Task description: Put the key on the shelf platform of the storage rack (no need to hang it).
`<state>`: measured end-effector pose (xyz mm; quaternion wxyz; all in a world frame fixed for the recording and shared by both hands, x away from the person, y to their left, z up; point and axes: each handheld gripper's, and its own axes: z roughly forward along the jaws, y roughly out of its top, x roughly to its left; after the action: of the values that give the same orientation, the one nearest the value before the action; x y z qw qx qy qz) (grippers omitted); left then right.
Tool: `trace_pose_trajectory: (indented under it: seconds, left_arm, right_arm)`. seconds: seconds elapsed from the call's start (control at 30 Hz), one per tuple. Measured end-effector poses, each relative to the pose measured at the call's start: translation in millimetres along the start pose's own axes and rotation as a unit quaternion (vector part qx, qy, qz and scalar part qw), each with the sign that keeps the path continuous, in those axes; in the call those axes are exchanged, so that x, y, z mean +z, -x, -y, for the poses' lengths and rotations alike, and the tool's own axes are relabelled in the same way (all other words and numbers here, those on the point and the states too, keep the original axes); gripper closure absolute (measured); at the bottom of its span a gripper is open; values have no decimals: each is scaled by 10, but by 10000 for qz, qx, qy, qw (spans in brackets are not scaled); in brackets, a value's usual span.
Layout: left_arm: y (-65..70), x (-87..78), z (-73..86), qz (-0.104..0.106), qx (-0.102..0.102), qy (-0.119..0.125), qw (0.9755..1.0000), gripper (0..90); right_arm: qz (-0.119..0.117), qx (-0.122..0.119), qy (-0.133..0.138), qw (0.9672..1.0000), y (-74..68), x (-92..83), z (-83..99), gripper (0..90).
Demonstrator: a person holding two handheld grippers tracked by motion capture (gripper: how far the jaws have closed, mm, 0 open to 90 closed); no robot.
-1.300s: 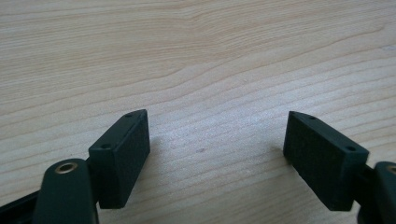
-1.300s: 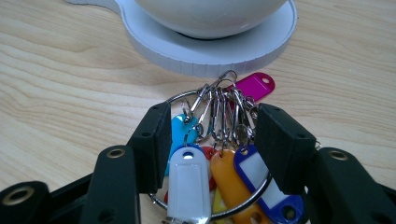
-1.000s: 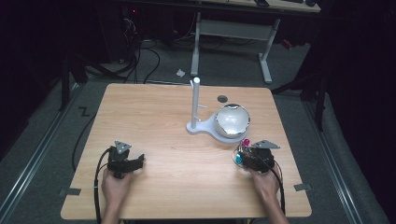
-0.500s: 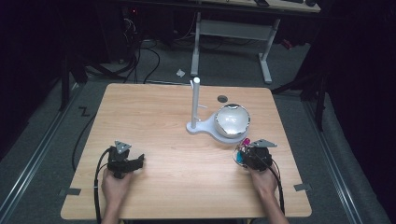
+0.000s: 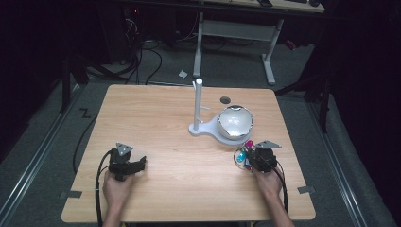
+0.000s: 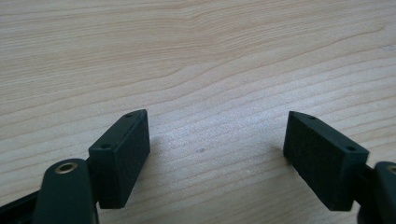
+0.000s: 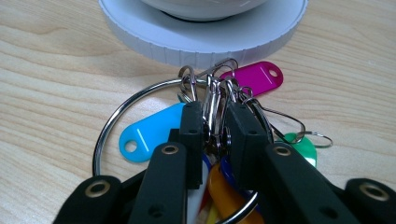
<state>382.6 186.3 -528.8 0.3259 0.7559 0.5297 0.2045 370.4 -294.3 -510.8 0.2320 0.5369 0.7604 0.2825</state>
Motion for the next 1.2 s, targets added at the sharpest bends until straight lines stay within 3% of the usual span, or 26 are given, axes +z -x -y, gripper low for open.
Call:
trace_pose_trajectory:
  seconds: [0.33, 0.53, 1.2]
  left_arm:
    - [-1, 0, 0, 4, -4, 1, 10000, 231]
    - [0, 0, 0, -1, -1, 2, 10000, 231]
    - [0, 0, 0, -2, 1, 1, 10000, 231]
  right_arm:
    - [-105, -40, 92, 9999, 23, -49, 4, 801]
    - [-178, 36, 263, 9995, 88, -191, -5, 802]
    - [-253, -32, 511, 9984, 206, -551, -116, 802]
